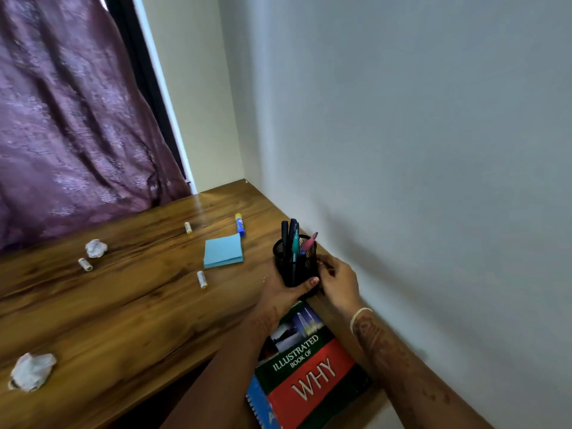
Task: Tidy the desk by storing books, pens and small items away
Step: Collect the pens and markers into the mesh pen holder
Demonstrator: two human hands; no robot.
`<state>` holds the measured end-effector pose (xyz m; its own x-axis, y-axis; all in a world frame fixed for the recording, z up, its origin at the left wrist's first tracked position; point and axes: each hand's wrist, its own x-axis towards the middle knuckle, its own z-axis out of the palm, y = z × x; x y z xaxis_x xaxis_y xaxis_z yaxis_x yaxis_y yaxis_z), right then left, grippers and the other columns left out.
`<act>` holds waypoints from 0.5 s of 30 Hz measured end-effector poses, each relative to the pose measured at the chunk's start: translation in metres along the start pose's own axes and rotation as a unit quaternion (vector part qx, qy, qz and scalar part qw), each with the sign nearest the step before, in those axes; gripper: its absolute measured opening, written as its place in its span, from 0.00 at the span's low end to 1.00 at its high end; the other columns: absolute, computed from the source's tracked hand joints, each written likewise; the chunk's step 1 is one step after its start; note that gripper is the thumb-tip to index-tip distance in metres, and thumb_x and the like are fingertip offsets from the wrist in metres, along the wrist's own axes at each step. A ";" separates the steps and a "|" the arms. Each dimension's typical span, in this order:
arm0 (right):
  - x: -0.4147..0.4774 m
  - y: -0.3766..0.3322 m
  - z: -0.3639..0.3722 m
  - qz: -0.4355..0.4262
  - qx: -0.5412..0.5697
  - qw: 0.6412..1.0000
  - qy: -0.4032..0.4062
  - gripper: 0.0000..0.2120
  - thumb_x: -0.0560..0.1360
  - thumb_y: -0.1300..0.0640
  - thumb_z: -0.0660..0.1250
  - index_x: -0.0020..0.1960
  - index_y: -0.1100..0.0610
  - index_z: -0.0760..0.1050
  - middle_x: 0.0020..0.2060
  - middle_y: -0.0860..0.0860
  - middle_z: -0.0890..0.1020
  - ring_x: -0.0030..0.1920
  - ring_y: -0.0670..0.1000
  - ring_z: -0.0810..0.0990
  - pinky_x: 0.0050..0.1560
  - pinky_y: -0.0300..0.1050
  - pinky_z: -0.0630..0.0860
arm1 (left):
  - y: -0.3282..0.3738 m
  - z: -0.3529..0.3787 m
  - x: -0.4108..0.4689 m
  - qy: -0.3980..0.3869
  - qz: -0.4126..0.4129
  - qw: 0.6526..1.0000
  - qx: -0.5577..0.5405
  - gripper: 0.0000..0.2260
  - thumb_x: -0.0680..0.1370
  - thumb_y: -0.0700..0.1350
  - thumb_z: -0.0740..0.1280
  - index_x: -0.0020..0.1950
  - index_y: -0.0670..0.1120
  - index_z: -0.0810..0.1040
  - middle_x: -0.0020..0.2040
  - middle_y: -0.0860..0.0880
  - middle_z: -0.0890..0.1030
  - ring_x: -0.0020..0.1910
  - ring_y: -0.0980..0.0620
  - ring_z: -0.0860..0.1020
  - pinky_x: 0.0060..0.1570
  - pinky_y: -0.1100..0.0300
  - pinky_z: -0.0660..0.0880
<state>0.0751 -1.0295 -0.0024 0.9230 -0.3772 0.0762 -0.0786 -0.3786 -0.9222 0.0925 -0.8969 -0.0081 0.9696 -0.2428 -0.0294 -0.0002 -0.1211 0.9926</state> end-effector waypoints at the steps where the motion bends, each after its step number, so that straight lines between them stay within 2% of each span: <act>1: 0.007 0.005 -0.001 0.003 0.003 1.000 0.004 0.12 0.79 0.60 0.62 0.58 0.53 0.80 0.50 0.47 0.84 0.51 0.46 0.81 0.53 0.38 0.75 | -0.003 0.004 0.007 -0.003 -0.005 1.000 0.000 0.31 0.68 0.40 0.78 0.66 0.48 0.68 0.61 0.48 0.79 0.58 0.55 0.78 0.51 0.66 0.77; 2: 0.013 0.008 -0.003 0.005 0.001 1.000 0.006 0.11 0.79 0.60 0.62 0.57 0.52 0.80 0.50 0.47 0.84 0.51 0.47 0.81 0.54 0.42 0.76 | -0.006 0.006 0.014 -0.002 -0.006 1.000 -0.003 0.32 0.68 0.39 0.78 0.67 0.45 0.67 0.61 0.47 0.79 0.59 0.54 0.78 0.49 0.68 0.77; 4: 0.024 0.013 -0.003 0.005 -0.002 1.000 0.010 0.07 0.79 0.59 0.63 0.54 0.51 0.78 0.48 0.46 0.83 0.49 0.48 0.81 0.52 0.44 0.77 | -0.011 0.007 0.028 0.000 -0.012 1.000 0.006 0.34 0.66 0.38 0.79 0.68 0.45 0.68 0.60 0.49 0.80 0.60 0.54 0.78 0.50 0.68 0.77; 7: 0.038 0.013 -0.002 -0.008 -0.003 1.000 0.017 0.04 0.78 0.59 0.65 0.49 0.51 0.73 0.41 0.43 0.78 0.44 0.46 0.77 0.45 0.40 0.73 | -0.018 0.008 0.044 0.021 -0.027 0.999 0.025 0.40 0.62 0.44 0.82 0.69 0.47 0.66 0.60 0.52 0.79 0.60 0.54 0.77 0.61 0.58 0.74; 10: 0.046 0.013 0.004 -0.012 -0.007 1.000 0.027 0.03 0.78 0.60 0.64 0.49 0.53 0.73 0.41 0.46 0.78 0.42 0.47 0.76 0.43 0.40 0.71 | -0.023 0.010 0.056 0.060 -0.050 0.996 0.039 0.45 0.56 0.53 0.82 0.67 0.47 0.64 0.61 0.51 0.79 0.60 0.52 0.77 0.64 0.50 0.74; 12: 0.048 0.015 0.007 -0.003 -0.004 1.000 0.031 0.05 0.79 0.61 0.62 0.52 0.55 0.74 0.43 0.48 0.79 0.43 0.48 0.78 0.45 0.42 0.75 | -0.021 0.015 0.057 0.066 -0.062 0.995 0.046 0.40 0.60 0.50 0.82 0.65 0.46 0.63 0.61 0.49 0.78 0.60 0.51 0.77 0.64 0.51 0.74; 15: 0.049 0.024 0.010 0.013 0.015 1.000 0.023 0.12 0.79 0.63 0.60 0.60 0.55 0.75 0.52 0.49 0.81 0.51 0.49 0.79 0.53 0.43 0.77 | -0.019 0.021 0.058 0.079 -0.058 0.993 0.070 0.31 0.67 0.43 0.79 0.63 0.44 0.65 0.61 0.51 0.76 0.59 0.54 0.74 0.60 0.60 0.72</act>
<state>0.1220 -1.0483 -0.0247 0.9028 -0.4245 0.0686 -0.0902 -0.3430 -0.9350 0.1438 -0.9290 -0.0316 0.9914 -0.0679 -0.1120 0.0894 -0.2748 0.9573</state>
